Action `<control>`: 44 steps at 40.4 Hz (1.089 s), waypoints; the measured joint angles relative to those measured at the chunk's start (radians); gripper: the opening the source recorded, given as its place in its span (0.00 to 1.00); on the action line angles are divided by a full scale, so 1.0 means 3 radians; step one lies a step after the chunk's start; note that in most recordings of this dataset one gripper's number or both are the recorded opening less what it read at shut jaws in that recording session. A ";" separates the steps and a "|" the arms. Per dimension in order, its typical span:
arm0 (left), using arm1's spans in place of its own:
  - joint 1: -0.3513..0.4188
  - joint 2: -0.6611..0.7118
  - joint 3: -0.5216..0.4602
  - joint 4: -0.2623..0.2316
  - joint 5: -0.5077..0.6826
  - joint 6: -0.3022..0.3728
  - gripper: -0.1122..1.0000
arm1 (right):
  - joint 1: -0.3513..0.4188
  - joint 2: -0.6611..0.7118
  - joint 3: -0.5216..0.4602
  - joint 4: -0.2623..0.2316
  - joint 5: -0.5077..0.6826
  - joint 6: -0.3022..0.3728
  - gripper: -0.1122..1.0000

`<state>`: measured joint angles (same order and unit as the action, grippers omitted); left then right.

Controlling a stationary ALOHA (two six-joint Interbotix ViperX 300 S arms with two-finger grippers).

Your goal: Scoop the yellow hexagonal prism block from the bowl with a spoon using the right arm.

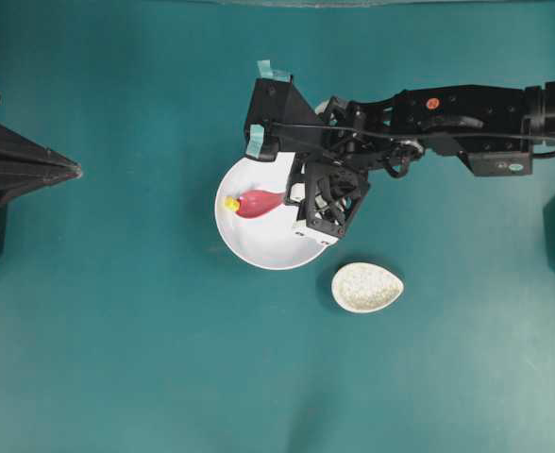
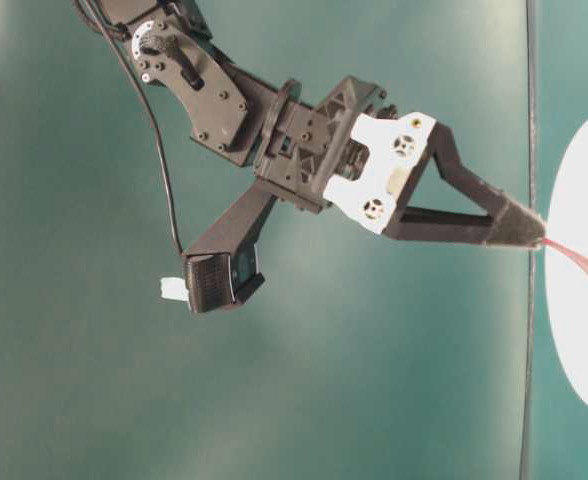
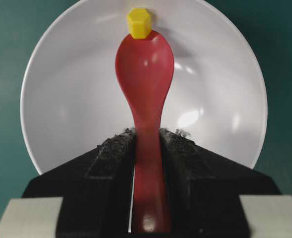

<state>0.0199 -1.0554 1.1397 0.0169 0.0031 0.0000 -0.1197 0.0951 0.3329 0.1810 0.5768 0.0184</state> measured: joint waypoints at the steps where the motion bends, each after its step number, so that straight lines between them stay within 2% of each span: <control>1: 0.0005 0.0000 0.0000 0.0000 -0.0005 0.0005 0.12 | 0.0000 0.0000 0.0000 0.0000 0.0000 0.0000 0.31; 20: 0.0000 0.0000 0.0000 0.0000 0.0000 0.0005 0.12 | 0.0026 0.0000 0.0072 0.0000 -0.0184 0.0005 0.31; 44: 0.0000 0.0000 0.0000 -0.0005 0.0000 0.0005 0.12 | 0.0056 -0.0179 0.0404 0.0041 -0.0629 0.0020 0.31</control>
<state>0.0199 -1.0554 1.1397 0.0153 0.0031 0.0015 -0.1028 0.0414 0.4541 0.1933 0.3881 0.0245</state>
